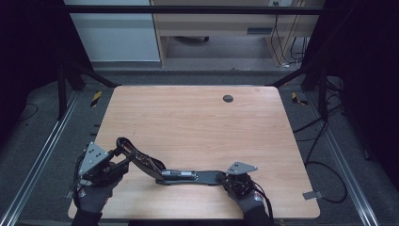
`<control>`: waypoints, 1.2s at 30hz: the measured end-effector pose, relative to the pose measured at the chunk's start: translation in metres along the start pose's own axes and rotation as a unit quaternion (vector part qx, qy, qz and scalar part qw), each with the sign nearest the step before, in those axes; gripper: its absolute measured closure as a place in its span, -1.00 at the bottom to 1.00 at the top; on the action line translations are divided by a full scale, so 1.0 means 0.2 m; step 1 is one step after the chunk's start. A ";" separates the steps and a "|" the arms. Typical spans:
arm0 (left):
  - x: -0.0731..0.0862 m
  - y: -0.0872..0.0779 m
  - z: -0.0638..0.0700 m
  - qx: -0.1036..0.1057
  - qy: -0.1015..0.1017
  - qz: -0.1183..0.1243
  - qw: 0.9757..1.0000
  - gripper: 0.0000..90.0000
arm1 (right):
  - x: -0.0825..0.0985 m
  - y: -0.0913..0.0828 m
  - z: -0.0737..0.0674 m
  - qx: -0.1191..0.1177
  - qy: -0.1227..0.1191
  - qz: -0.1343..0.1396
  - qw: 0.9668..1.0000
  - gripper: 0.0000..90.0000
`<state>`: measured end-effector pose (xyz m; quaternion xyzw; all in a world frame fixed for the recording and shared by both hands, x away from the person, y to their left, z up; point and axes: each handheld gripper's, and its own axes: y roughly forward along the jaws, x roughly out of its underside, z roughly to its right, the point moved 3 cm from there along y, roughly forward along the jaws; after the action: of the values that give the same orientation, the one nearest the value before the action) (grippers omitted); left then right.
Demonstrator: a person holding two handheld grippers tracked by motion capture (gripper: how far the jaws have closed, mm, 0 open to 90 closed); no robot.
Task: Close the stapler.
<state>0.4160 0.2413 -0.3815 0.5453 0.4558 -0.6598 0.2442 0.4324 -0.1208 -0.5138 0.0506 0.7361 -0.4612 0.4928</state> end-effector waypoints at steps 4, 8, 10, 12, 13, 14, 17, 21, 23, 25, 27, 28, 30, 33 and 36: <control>-0.02 0.01 0.03 0.004 0.003 0.002 1.000 0.27 | 0.00 0.00 0.00 0.000 0.000 0.001 1.000 1.00; -0.03 0.03 0.06 0.012 0.005 0.004 1.000 0.29 | 0.00 0.00 0.00 -0.001 0.001 0.001 1.000 1.00; -0.04 0.03 0.08 0.012 0.009 0.004 1.000 0.30 | 0.00 0.00 0.00 -0.001 0.000 0.001 1.000 1.00; -0.04 0.04 0.09 0.011 0.013 0.004 1.000 0.30 | 0.00 0.00 0.00 -0.001 0.000 0.001 1.000 1.00; -0.04 0.04 0.09 0.012 0.014 0.004 1.000 0.30 | 0.00 0.00 0.00 -0.001 0.001 0.001 1.000 1.00; -0.05 0.04 0.10 0.011 0.014 0.005 1.000 0.30 | 0.00 0.00 0.00 -0.002 0.000 0.001 1.000 1.00; -0.05 0.05 0.11 0.012 0.018 0.004 1.000 0.31 | 0.00 0.00 0.00 -0.002 0.000 0.001 1.000 1.00; -0.06 0.06 0.13 0.010 0.027 0.004 1.000 0.31 | 0.00 0.00 0.00 -0.002 0.000 0.001 1.000 1.00; -0.06 0.06 0.14 0.009 0.029 0.003 1.000 0.31 | 0.00 0.00 0.00 -0.002 0.001 0.001 1.000 1.00; -0.07 0.06 0.15 0.008 0.032 0.002 0.999 0.31 | 0.00 0.00 0.00 -0.003 0.000 0.002 1.000 1.00; -0.07 0.07 0.16 0.007 0.036 0.002 0.999 0.31 | 0.00 0.00 0.00 -0.003 0.001 0.003 1.000 1.00; -0.07 0.07 0.16 0.007 0.037 0.001 0.999 0.31 | 0.00 0.00 0.00 -0.004 0.001 0.003 1.000 1.00; -0.07 0.07 0.17 0.006 0.039 0.002 0.999 0.31 | 0.00 0.00 0.00 -0.005 0.000 0.003 1.000 1.00; -0.08 0.08 0.18 0.003 0.046 0.001 0.999 0.31 | 0.00 0.01 0.00 -0.006 0.000 0.003 1.000 1.00; -0.08 0.08 0.20 0.003 0.053 0.001 0.999 0.31 | 0.00 0.01 0.00 -0.006 0.000 0.004 1.000 1.00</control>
<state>0.4147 0.1960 -0.3721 0.5804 0.4656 -0.6311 0.2193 0.4327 -0.1192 -0.5144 0.0503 0.7384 -0.4552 0.4950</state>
